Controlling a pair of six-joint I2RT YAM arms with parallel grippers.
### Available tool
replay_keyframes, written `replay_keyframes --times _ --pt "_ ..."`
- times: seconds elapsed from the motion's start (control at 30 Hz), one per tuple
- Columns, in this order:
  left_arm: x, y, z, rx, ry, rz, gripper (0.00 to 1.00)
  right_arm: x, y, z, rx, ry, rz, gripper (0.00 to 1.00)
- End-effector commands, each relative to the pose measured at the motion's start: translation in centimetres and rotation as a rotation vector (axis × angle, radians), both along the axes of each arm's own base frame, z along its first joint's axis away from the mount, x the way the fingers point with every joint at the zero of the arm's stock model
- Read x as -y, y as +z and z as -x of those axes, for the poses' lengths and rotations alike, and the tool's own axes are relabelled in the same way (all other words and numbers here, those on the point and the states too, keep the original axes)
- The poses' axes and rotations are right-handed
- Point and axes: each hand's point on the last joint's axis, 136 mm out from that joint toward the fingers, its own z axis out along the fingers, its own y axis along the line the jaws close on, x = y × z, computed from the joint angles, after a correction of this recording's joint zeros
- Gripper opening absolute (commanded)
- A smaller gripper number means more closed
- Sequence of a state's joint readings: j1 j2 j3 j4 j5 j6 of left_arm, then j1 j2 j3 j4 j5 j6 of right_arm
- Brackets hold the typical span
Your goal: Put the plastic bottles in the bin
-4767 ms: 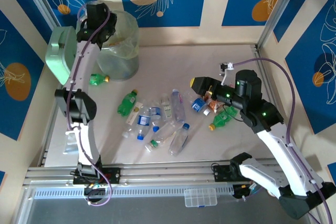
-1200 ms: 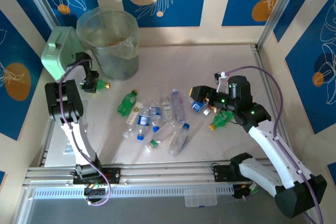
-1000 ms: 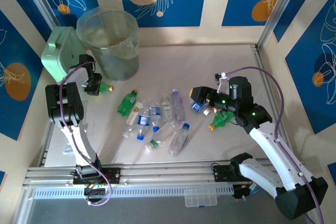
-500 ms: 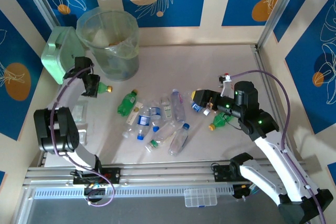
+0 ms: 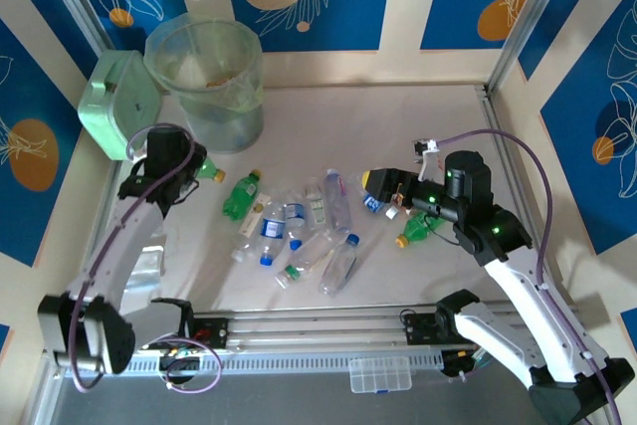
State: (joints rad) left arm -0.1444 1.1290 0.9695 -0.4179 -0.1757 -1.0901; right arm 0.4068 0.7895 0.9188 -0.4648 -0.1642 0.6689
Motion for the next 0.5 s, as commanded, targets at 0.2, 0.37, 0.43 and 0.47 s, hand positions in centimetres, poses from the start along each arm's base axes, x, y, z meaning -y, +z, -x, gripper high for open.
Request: replay_keyframes --times 0.2,0.37,0.43,0.47 --pt "4.2 12.6 -1.7 0.396 -0.357 -0.332 0.24 0.0 1.2 0.4 0.031 0.01 0.003 0.96" --pt "3.2 15.9 -2.7 0.411 -0.359 -0.505 0.24 -0.1 1.3 0.1 0.035 0.011 0.007 0.96" --pt "2.5 17.5 -3.3 0.411 -0.332 -0.567 0.25 -0.2 1.2 0.0 0.035 0.011 0.011 0.96" --pt "2.3 18.3 -3.7 0.418 -0.319 -0.585 0.25 -0.2 1.2 -0.1 0.035 0.012 0.013 0.96"
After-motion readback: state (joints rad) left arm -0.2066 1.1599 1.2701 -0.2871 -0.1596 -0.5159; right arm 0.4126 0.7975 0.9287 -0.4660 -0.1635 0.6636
